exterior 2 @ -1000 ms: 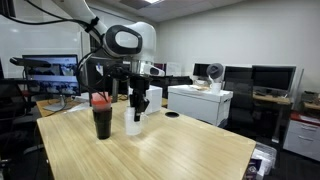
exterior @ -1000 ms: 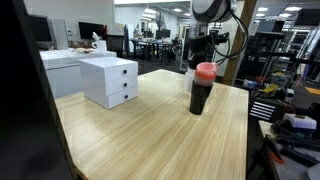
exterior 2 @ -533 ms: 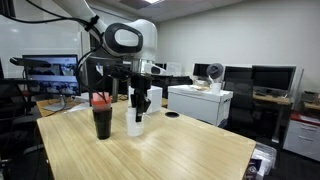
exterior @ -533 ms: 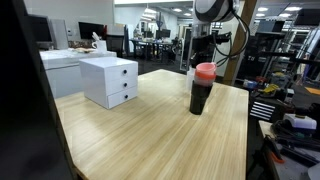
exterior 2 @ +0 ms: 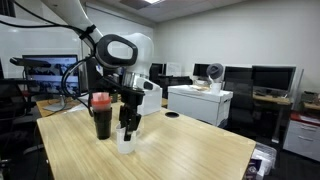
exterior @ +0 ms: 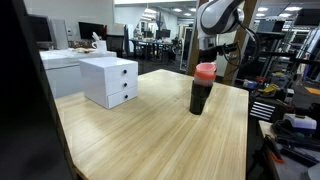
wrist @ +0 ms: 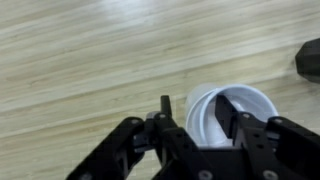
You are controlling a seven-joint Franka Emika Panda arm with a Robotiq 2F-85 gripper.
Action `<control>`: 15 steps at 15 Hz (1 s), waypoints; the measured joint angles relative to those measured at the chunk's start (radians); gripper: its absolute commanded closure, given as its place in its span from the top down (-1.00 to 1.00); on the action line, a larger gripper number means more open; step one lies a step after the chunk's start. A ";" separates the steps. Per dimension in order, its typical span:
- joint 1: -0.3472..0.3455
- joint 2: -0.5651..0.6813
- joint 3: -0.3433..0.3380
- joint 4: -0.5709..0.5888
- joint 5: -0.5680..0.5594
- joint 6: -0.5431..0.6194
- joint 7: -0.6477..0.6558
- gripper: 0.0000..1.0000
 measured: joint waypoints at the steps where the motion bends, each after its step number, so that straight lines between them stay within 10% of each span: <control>1: 0.000 0.001 -0.003 -0.008 -0.005 0.000 0.000 -0.06; 2: 0.000 0.001 -0.004 -0.013 -0.008 0.000 0.000 0.70; 8: 0.001 -0.007 -0.003 -0.015 -0.009 -0.001 -0.009 1.00; 10: 0.002 -0.018 0.000 -0.015 -0.009 -0.001 -0.019 1.00; 15: 0.003 -0.057 0.005 -0.015 -0.009 -0.002 -0.049 0.09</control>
